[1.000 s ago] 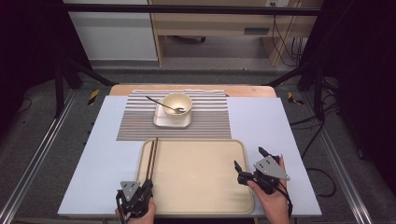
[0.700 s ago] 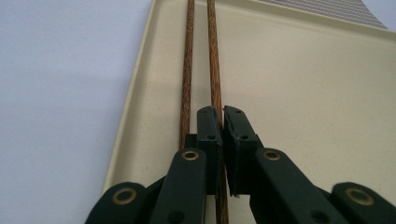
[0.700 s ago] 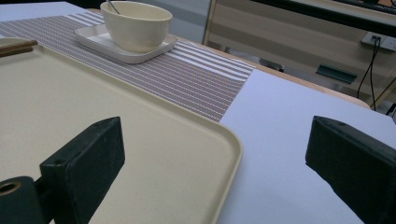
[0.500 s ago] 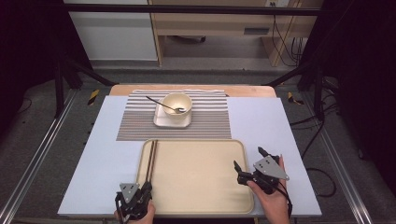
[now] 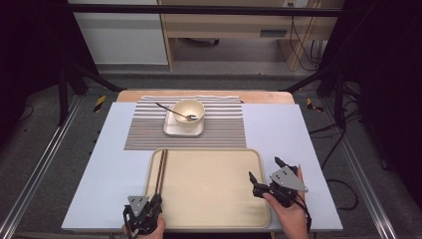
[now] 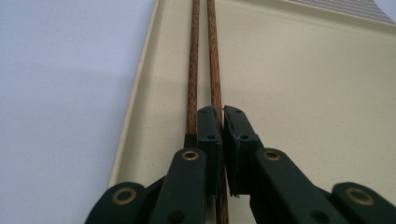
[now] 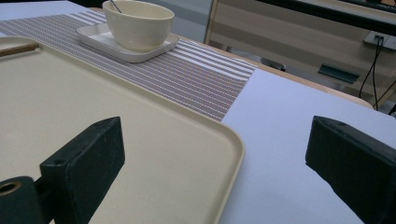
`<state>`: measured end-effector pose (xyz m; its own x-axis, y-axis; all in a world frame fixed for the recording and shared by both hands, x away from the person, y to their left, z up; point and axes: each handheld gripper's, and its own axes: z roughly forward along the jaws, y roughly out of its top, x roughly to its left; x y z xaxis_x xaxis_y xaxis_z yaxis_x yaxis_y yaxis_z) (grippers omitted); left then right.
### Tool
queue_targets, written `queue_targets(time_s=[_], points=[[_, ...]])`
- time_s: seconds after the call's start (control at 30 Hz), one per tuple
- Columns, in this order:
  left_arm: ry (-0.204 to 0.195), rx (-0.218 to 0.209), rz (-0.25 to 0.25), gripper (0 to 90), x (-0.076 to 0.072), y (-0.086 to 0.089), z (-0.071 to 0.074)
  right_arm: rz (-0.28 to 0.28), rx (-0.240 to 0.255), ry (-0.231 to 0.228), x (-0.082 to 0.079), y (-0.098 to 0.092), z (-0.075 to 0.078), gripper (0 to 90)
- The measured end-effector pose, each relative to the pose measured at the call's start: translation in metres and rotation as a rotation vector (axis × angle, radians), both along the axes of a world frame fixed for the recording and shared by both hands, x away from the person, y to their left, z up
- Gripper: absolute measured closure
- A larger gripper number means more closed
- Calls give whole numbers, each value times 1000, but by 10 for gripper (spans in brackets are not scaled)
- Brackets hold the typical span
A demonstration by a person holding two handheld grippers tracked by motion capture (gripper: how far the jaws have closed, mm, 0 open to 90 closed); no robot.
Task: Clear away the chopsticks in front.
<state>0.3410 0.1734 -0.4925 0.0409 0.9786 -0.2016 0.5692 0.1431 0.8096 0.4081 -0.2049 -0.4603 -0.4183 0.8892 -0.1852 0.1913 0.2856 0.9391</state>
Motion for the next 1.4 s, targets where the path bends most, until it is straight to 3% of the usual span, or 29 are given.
queue_targets(time_s=[0.73, 0.97, 1.1, 1.23, 1.4], points=[[-22, 3, 5, 850, 2, 0, 0, 5, -4, 3, 0, 1, 0, 48], [-30, 18, 1, 813, 1, -3, 1, 6, -6, 5, 0, 2, -1, 48], [-47, 45, -3, 786, 1, -4, 5, 6, -6, 5, 0, 2, -1, 48], [-96, 83, -19, 729, 7, -4, 14, 3, -6, 3, 1, 0, -1, 48], [-114, 115, -75, 650, 20, -2, 28, 0, -5, 10, 2, 0, -1, 48]])
